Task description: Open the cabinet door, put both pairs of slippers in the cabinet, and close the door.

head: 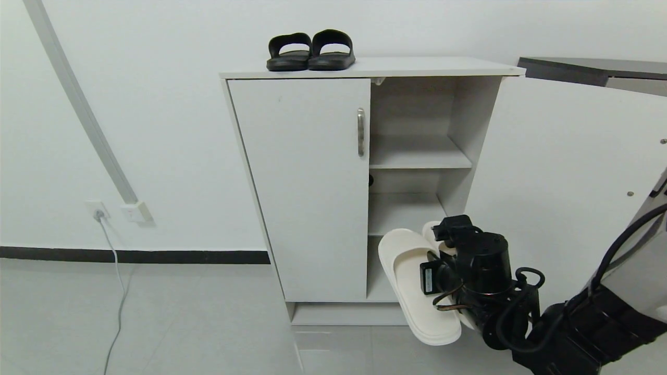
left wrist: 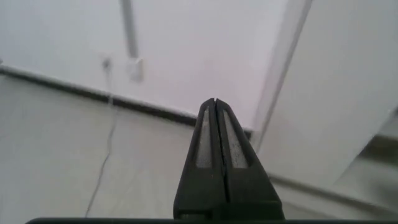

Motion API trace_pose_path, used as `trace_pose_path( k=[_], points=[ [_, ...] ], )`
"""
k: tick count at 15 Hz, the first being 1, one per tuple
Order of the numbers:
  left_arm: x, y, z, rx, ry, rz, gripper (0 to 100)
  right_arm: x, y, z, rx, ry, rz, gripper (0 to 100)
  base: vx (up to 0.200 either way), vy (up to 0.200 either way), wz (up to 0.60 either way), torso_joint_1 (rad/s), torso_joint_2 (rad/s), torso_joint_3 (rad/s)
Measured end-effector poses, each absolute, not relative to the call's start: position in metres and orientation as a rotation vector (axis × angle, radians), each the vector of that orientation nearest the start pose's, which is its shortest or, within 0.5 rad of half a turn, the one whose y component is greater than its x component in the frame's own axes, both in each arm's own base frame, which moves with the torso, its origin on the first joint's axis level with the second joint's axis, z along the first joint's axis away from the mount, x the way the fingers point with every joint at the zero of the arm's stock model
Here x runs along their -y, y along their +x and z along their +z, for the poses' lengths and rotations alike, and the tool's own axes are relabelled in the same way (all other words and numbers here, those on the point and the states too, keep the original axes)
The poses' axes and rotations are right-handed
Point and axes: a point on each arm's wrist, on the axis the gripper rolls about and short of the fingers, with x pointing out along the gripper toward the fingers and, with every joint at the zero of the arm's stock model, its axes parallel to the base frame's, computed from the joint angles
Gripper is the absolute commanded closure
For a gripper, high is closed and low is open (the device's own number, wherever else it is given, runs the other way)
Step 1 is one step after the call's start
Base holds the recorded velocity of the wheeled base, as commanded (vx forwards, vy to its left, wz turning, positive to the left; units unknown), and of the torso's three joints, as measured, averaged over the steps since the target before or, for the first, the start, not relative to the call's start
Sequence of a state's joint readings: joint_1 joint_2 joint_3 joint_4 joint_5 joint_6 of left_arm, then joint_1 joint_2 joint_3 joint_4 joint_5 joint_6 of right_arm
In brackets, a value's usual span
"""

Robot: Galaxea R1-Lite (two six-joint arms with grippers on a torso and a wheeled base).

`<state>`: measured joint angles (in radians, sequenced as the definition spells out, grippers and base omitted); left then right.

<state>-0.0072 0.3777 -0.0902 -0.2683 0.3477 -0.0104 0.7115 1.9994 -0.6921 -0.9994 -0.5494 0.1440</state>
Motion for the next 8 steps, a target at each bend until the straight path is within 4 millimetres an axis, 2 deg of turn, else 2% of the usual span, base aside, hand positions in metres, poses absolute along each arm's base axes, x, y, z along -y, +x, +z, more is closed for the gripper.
trace_pose_path(
  k=[3, 6, 8],
  points=[
    [-0.006, -0.01, 0.094, -0.057, -0.001, 0.364, 100, -0.212, 0.263, 0.093, -0.262, -0.041, 0.144, 100, 0.0, 0.0, 0.0, 0.0, 0.0, 0.0],
    [0.0, -0.017, 0.08, -0.05, 0.008, 0.042, 100, -0.214, 0.261, 0.092, -0.265, -0.044, 0.151, 100, 0.0, 0.0, 0.0, 0.0, 0.0, 0.0],
    [0.001, -0.021, 0.076, -0.032, 0.029, -0.035, 100, -0.215, 0.261, 0.092, -0.264, -0.045, 0.155, 100, 0.0, 0.0, 0.0, 0.0, 0.0, 0.0]
  ],
)
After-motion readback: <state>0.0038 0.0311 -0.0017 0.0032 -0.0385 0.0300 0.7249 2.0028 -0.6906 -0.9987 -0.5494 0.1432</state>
